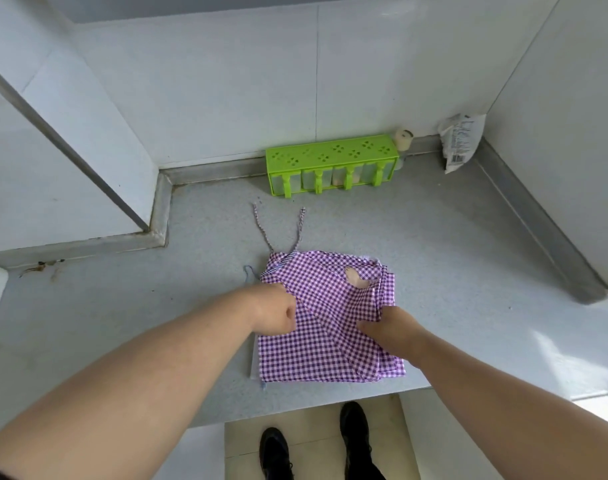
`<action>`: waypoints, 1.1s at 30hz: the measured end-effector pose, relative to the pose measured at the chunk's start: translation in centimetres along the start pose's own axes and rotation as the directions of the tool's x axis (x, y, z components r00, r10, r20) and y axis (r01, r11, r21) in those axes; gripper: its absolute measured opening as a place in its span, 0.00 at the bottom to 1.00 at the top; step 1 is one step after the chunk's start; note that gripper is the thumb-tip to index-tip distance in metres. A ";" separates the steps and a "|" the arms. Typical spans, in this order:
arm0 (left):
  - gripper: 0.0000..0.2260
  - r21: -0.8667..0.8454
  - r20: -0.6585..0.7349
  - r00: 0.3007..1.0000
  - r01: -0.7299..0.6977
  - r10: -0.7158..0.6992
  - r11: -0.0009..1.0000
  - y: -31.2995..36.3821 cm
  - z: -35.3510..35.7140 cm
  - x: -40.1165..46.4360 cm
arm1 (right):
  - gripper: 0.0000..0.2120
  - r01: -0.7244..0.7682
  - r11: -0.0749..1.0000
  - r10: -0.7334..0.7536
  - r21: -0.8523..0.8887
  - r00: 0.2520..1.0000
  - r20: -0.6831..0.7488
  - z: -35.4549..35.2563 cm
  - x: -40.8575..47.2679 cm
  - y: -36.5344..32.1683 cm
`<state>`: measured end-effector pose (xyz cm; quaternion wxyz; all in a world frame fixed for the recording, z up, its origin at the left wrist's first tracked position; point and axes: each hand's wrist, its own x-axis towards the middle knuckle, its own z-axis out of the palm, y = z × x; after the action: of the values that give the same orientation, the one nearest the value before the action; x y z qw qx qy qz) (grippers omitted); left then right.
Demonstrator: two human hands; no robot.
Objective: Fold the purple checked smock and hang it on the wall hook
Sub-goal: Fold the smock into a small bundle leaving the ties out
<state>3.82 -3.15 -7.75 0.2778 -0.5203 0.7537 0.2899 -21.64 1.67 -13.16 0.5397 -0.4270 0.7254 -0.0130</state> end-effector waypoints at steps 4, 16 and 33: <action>0.19 0.030 -0.007 0.999 0.034 -0.034 0.999 -0.3 1.8 0.3 | 0.29 -0.008 0.999 0.009 0.037 0.999 -0.039 0.4 0.0 0.4; 0.56 0.226 -0.111 0.991 0.094 -0.071 0.969 0.0 5.8 2.3 | 0.29 -0.066 0.899 -0.085 -0.434 0.944 -0.319 0.6 -0.6 3.7; 0.72 0.382 0.017 0.997 0.064 -0.077 0.922 -0.3 6.5 4.5 | 0.46 0.243 0.461 -0.446 -0.853 0.895 0.013 4.3 0.9 6.0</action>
<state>3.54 -1.31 -15.44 0.3957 -0.4785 0.7719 0.1362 -21.91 6.83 -18.50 0.1740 -0.7658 0.5922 0.1805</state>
